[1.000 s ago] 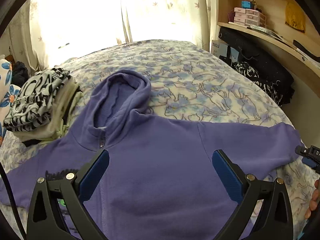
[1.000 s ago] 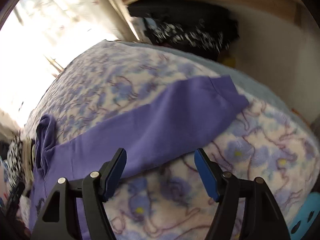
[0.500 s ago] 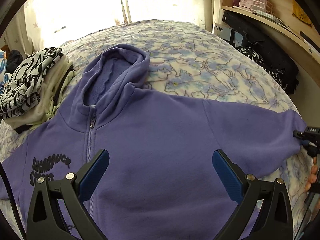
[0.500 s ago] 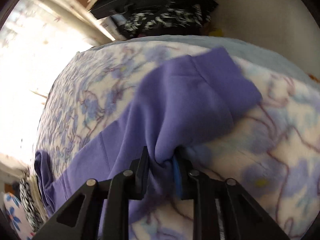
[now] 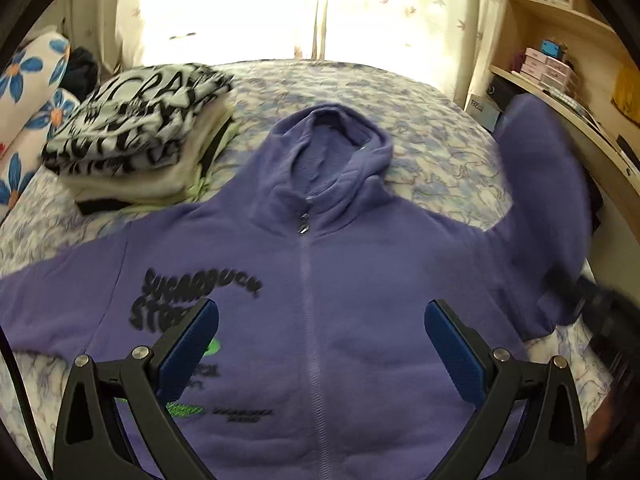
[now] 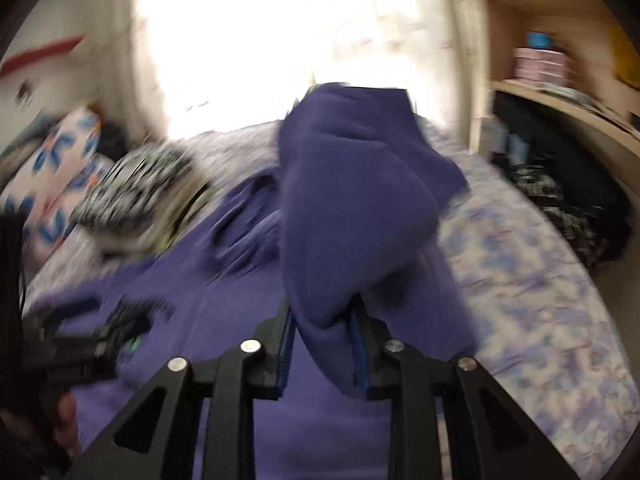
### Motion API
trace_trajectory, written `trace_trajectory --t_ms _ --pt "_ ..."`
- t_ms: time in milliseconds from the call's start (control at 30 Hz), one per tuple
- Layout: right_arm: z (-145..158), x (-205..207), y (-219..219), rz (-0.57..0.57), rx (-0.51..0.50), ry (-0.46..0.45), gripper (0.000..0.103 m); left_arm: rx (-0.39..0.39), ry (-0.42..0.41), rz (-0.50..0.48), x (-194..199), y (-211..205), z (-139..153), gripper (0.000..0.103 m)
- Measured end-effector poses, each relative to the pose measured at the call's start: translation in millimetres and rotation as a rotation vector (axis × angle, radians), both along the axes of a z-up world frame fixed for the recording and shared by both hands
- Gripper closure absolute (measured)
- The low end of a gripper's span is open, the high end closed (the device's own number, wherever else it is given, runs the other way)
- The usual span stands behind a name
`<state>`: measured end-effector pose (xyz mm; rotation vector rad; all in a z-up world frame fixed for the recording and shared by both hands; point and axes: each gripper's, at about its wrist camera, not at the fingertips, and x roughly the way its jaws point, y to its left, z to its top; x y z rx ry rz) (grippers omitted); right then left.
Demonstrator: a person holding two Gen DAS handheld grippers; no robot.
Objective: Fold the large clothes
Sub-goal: 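Grasp a hoodie sleeve with the right tool and fold it across the chest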
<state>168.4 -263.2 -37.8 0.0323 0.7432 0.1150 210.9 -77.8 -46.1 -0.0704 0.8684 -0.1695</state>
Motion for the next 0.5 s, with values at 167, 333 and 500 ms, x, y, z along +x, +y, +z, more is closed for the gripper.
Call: trace_trajectory --t_ms 167,333,500 --pt "-47 -21 18 0.039 0.068 0.166 0.074 -0.038 0.09 -0.007 2 26 -26 0.001" --pt "-58 -41 -10 -0.039 0.182 0.216 0.073 -0.179 0.208 -0.05 8 30 -56 0.001" --pt "-63 -58 -20 -0.091 0.199 0.204 0.073 -0.336 0.331 -0.063 15 27 -85 0.001"
